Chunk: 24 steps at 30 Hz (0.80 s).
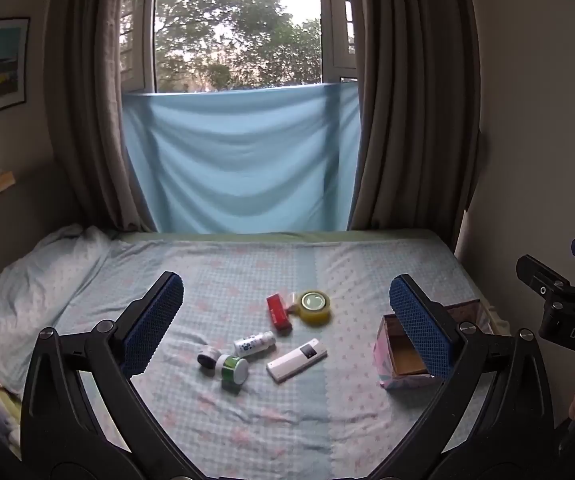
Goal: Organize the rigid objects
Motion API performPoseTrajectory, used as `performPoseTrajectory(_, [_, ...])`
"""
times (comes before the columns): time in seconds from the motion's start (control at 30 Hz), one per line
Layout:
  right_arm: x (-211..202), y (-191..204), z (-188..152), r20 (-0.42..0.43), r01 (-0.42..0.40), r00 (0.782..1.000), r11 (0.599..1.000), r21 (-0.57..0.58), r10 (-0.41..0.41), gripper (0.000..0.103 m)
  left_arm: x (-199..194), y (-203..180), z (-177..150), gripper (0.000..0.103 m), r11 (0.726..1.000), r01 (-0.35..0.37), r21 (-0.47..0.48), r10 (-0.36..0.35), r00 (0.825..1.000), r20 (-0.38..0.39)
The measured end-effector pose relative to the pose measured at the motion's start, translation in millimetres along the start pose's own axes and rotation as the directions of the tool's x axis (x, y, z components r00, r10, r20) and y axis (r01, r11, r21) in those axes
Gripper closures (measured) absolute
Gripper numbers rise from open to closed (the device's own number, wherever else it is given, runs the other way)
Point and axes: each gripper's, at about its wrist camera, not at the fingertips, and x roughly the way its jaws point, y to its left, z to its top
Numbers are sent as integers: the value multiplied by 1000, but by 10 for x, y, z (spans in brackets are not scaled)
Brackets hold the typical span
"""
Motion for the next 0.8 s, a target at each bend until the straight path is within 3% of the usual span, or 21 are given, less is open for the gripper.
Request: performPoseTrajectory(0.8, [-15, -135, 12, 18, 0, 1000, 1000, 8, 0, 0, 18, -16, 4, 1, 1000, 7, 0, -7, 1000, 11])
